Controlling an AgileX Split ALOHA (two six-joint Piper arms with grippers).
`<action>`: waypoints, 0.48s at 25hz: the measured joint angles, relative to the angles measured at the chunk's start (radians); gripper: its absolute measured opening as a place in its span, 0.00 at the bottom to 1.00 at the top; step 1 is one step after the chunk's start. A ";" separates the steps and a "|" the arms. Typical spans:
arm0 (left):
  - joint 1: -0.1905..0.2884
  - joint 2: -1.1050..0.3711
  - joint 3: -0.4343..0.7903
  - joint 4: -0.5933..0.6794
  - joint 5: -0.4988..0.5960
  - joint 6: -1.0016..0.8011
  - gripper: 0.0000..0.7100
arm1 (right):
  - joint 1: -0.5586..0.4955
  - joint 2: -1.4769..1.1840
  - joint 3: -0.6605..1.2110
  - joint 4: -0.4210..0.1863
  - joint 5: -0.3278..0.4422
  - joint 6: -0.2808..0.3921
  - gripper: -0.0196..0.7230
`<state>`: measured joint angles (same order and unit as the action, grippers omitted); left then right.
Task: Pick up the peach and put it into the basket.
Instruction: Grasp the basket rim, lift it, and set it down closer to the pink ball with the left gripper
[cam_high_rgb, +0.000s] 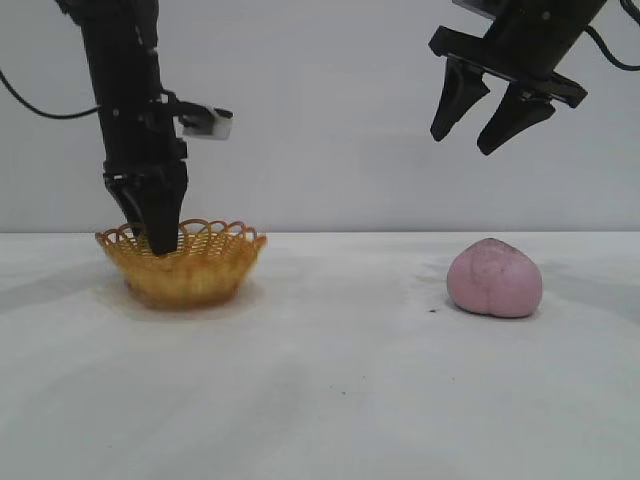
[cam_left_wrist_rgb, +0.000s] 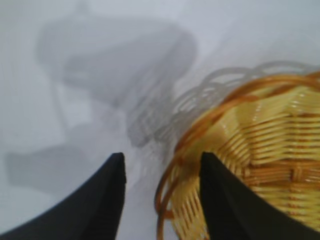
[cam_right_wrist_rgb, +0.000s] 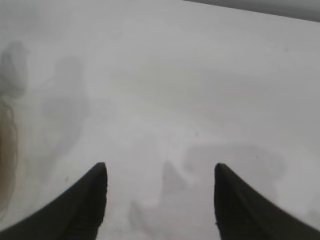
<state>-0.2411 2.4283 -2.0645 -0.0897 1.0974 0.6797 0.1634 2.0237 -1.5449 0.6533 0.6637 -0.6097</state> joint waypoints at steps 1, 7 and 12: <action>0.000 -0.002 -0.003 -0.006 0.010 0.000 0.14 | 0.000 0.000 0.000 -0.002 0.000 0.000 0.56; 0.000 -0.018 -0.003 -0.034 0.021 -0.040 0.12 | 0.000 0.000 0.000 -0.008 -0.004 -0.001 0.56; 0.002 -0.057 -0.003 -0.069 0.037 -0.067 0.08 | 0.000 0.000 0.000 -0.008 -0.006 -0.001 0.56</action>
<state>-0.2393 2.3716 -2.0673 -0.1585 1.1345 0.6125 0.1634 2.0237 -1.5449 0.6456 0.6582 -0.6103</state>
